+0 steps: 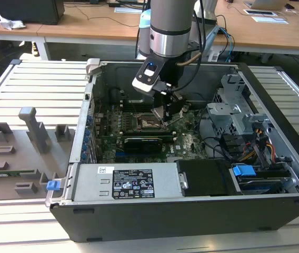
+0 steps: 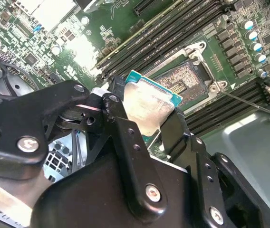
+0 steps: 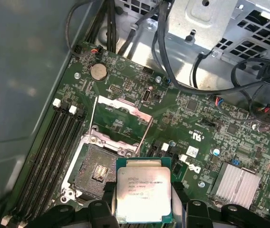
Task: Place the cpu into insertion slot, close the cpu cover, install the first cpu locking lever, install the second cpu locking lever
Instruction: 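Place the cpu into insertion slot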
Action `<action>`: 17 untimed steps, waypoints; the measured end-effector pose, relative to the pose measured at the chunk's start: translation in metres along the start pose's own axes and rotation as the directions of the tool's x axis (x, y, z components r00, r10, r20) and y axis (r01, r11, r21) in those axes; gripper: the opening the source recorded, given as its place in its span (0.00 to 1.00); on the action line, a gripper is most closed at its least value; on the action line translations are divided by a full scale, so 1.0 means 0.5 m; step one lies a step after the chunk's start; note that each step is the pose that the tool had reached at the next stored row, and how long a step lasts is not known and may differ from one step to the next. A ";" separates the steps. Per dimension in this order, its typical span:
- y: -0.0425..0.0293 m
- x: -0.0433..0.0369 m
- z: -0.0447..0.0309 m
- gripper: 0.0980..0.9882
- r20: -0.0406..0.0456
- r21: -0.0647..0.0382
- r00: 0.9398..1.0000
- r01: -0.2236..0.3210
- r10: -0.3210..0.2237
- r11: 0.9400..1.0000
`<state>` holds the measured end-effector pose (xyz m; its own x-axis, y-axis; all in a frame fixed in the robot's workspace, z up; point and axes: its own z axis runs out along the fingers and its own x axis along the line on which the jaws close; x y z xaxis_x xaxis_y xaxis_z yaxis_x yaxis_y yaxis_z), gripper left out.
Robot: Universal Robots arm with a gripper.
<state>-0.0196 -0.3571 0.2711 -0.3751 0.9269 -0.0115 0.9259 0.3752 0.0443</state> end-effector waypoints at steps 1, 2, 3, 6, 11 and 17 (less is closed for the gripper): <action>0.000 0.000 0.000 0.50 0.001 0.000 1.000 -0.010 0.010 1.000; 0.000 0.000 0.000 0.50 0.001 0.000 1.000 -0.022 0.022 1.000; 0.000 0.000 0.000 0.50 0.002 0.001 0.999 -0.032 0.032 0.999; 0.000 0.000 0.000 0.50 0.003 0.001 0.999 -0.052 0.052 0.999; 0.000 0.000 0.000 0.50 0.005 0.001 0.996 -0.088 0.088 0.996; 0.000 0.000 0.000 0.50 0.009 0.002 0.989 -0.147 0.147 0.989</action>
<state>-0.0196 -0.3570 0.2709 -0.2343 0.9721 -0.0136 0.9711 0.2346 0.0436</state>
